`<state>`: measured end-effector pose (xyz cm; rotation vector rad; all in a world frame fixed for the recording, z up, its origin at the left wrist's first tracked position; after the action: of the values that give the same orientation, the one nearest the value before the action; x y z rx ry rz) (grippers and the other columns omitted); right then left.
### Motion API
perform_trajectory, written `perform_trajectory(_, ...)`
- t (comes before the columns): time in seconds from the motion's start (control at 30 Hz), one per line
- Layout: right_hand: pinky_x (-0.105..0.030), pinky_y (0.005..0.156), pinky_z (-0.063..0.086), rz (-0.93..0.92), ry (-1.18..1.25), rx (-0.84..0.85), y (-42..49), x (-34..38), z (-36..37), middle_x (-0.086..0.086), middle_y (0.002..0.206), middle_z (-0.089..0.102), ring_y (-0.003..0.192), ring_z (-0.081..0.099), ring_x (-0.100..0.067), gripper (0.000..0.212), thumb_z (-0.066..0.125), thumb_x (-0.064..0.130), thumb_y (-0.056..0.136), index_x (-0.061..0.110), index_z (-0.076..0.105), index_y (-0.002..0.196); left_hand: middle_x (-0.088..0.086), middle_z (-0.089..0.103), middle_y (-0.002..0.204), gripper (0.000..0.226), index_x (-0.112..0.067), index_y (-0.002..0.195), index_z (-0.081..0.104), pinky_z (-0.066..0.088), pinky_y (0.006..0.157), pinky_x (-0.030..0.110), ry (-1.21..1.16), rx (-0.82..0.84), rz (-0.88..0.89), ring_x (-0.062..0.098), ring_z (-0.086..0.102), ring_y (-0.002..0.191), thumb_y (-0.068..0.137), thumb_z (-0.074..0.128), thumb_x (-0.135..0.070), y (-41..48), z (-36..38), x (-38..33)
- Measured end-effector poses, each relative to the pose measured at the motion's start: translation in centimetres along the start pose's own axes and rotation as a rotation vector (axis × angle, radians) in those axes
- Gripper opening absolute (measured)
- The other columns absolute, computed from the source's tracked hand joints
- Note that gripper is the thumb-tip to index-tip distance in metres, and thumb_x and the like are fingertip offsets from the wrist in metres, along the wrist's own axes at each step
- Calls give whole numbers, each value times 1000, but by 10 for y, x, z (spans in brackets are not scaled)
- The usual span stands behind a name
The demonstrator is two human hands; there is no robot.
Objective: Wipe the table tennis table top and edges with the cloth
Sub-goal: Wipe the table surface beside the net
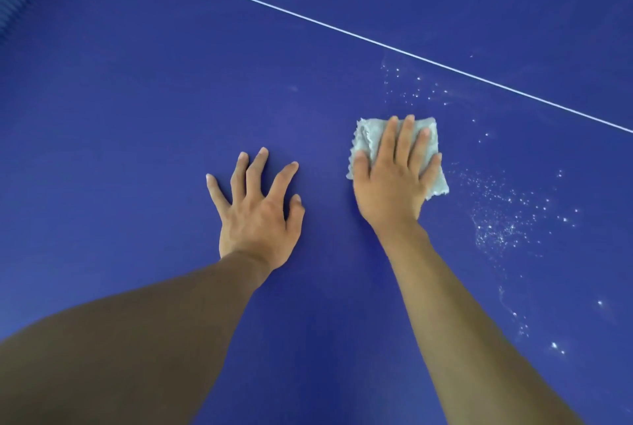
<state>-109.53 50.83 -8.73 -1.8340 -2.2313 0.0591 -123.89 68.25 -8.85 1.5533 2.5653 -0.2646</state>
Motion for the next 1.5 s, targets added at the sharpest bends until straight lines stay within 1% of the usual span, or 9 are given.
perform_trajectory(0.23,-58,128,6,-403,-96,49,-31,42,9,-5,176,2,162,-3,-30,73,15,57,106,19,10,168,5,22,168,54,-40,152,37,4,121,72,-3,-1,3,31,13,157,100,30,-50,0,-2,0)
perform_trajectory(0.4,-60,128,5,-26,-63,0,9,-40,-13,-5,176,2,162,0,-31,71,23,55,108,18,10,168,7,25,167,54,-39,151,39,7,120,73,-2,9,0,33,16,157,99,30,-48,1,-3,-3)
perform_trajectory(0.53,-65,125,0,212,28,-21,95,-24,-25,-11,175,-8,161,-9,-36,73,24,51,109,14,1,167,7,25,167,54,-38,151,40,6,120,73,2,22,-4,34,16,157,99,31,-48,0,-2,-1)
perform_trajectory(0.7,-63,126,-4,-238,-39,12,90,97,-1,-10,175,-7,161,-8,-34,71,22,52,109,16,1,167,7,25,167,54,-39,152,39,7,120,73,20,28,3,33,17,157,99,31,-48,1,-2,-2)
perform_trajectory(0.83,-60,127,3,-465,-80,17,26,87,9,-7,176,5,162,0,-31,71,24,54,107,19,12,167,7,25,167,54,-38,152,41,7,120,73,18,34,4,34,17,157,99,31,-48,1,-3,-3)
perform_trajectory(1.0,-62,127,3,-19,-47,-33,71,-24,-22,-10,175,2,161,1,-33,72,30,53,109,17,10,168,9,29,166,54,-36,150,45,10,118,75,18,33,13,36,21,156,99,33,-47,2,-4,-3)
perform_trajectory(1.13,-65,125,0,247,36,-19,133,-7,-31,-12,175,-10,161,-10,-36,72,22,50,109,14,0,167,9,29,166,54,-36,150,46,11,118,75,25,38,12,36,21,156,99,33,-47,1,-4,-4)
perform_trajectory(1.37,-59,127,-4,-592,-54,89,68,198,18,-1,176,2,162,-7,-29,68,28,54,108,25,12,168,8,26,167,53,-38,151,38,7,120,73,40,72,6,34,16,157,99,32,-47,2,-1,-1)
perform_trajectory(1.5,-57,128,2,-629,-55,54,43,144,15,2,176,8,162,-2,-25,66,29,56,108,28,18,167,7,25,168,53,-37,151,39,6,120,73,42,83,2,34,15,157,100,32,-47,1,-2,-2)
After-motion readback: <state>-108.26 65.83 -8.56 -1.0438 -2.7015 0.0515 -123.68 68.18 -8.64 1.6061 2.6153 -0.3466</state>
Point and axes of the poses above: each hand's wrist, its own y-axis towards the middle knuckle, its own z-axis out of the palm, x = y × z, the point moved 10 cm from there along y, towards the middle knuckle
